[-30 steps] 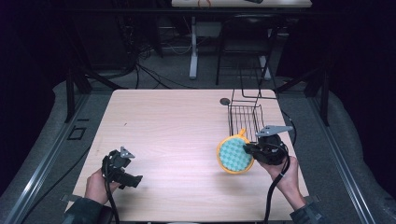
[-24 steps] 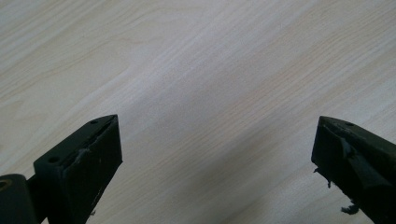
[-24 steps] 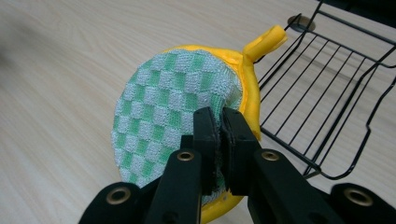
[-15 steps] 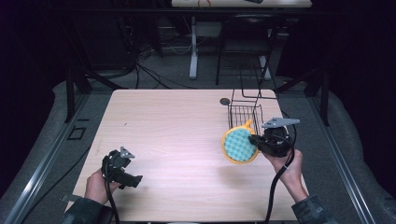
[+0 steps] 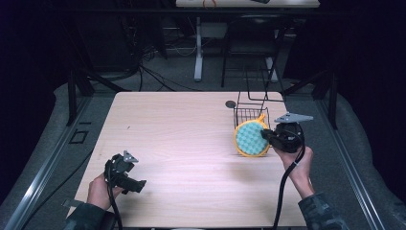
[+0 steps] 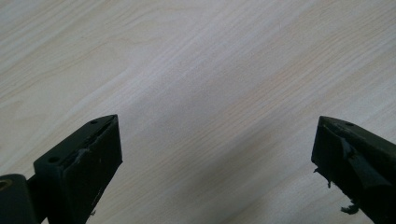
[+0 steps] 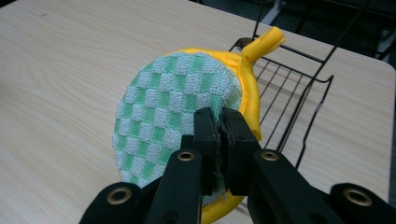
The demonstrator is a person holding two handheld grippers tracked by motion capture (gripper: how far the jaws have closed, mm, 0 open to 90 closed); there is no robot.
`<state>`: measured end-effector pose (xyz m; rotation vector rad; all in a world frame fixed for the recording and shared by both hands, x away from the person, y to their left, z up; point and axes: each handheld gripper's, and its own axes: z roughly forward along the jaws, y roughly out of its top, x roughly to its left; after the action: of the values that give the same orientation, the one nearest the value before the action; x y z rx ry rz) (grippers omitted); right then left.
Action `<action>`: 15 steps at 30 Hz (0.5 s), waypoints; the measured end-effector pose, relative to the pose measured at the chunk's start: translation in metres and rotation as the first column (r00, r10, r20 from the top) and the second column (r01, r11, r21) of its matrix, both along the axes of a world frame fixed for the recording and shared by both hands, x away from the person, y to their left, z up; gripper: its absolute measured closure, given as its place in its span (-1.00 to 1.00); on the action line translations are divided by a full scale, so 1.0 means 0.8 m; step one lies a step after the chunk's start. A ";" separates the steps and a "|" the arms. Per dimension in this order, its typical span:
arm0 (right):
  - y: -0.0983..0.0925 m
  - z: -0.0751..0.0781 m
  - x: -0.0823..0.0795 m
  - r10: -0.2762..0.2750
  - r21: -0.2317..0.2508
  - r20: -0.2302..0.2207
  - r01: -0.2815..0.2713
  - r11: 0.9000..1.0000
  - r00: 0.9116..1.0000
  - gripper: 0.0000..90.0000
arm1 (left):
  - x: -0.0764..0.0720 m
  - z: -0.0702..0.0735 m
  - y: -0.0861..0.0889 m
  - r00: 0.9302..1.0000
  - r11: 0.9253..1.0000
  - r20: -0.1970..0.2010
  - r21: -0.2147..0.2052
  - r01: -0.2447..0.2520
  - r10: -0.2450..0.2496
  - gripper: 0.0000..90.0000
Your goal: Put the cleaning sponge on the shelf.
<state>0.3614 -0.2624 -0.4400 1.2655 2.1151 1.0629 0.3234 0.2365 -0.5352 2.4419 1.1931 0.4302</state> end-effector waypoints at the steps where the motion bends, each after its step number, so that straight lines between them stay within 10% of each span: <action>1: -0.001 -0.001 0.002 -0.009 0.000 0.002 0.009 1.000 1.000 0.91 | 0.000 0.000 0.000 1.000 1.000 0.000 0.000 0.000 0.000 -0.96; 15: -0.009 -0.014 0.032 -0.083 -0.028 0.046 0.084 0.996 0.996 0.91 | 0.000 0.000 0.000 1.000 1.000 -0.001 0.001 0.001 -0.001 -0.96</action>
<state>0.3867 -0.2698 -0.4515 1.2922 2.0198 1.0105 0.3234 0.2366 -0.5353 2.4436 1.1923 0.4295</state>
